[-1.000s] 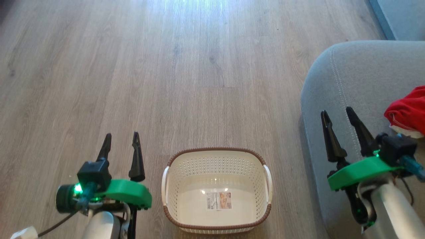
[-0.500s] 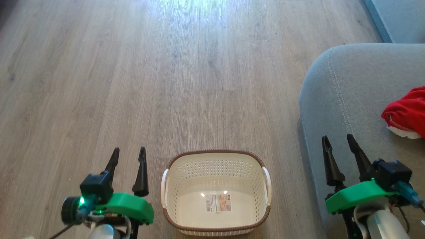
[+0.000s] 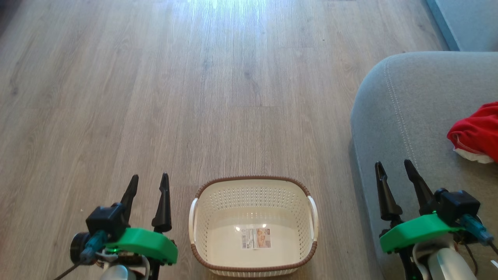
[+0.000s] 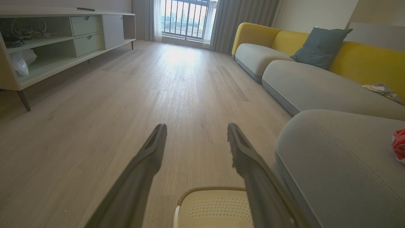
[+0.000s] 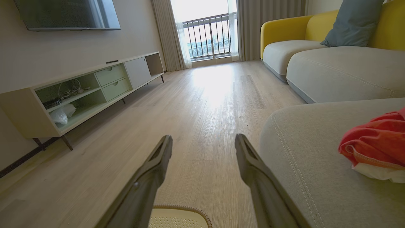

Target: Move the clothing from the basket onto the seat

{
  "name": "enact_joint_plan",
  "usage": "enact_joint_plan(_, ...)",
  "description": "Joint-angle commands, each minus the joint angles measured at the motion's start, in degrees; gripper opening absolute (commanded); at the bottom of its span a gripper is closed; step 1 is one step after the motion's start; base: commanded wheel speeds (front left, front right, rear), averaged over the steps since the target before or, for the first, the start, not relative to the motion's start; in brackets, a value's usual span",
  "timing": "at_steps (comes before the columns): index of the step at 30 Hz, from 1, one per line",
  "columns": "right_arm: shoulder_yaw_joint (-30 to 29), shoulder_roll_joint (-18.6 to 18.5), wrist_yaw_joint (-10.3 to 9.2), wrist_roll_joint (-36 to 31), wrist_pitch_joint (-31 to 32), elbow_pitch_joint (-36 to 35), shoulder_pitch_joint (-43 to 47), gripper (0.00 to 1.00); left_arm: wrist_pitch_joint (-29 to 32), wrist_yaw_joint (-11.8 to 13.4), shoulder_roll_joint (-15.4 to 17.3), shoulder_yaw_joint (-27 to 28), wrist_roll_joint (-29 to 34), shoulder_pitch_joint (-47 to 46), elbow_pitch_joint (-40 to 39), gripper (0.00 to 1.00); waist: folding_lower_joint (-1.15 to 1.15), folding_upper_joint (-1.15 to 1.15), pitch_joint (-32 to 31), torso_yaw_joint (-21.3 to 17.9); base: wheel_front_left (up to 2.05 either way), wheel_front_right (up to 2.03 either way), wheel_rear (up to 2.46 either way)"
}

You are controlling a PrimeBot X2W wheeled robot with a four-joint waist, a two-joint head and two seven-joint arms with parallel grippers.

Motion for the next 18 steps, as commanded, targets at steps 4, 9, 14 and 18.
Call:
enact_joint_plan(4,1.51,-0.60,-0.01,-0.25,-0.53,-1.80,-1.68,1.00,-0.31,-0.55,0.20,1.75,-0.58,-1.49,-1.63,1.00,0.00,0.00,0.16,-0.03,0.00,0.00,0.00)
enact_joint_plan(9,1.48,-0.65,-0.01,-0.24,-0.53,-1.53,-1.93,1.00,-0.31,-0.69,0.20,1.89,-0.61,-1.66,-1.78,1.00,0.00,0.00,0.28,-0.09,0.00,0.00,0.00)
enact_joint_plan(14,1.46,-0.64,-0.01,-0.21,-0.53,-1.33,-2.07,1.00,-0.31,-0.63,0.20,1.99,-0.56,-1.76,-1.85,1.00,0.00,0.00,0.31,-0.23,0.00,0.00,0.00)
enact_joint_plan(18,1.24,-0.52,-0.01,0.12,-0.53,-1.24,-2.20,1.00,-0.31,-0.73,0.20,1.98,-0.80,-1.84,-1.76,1.00,0.00,0.00,0.25,-0.29,0.00,0.00,0.00)
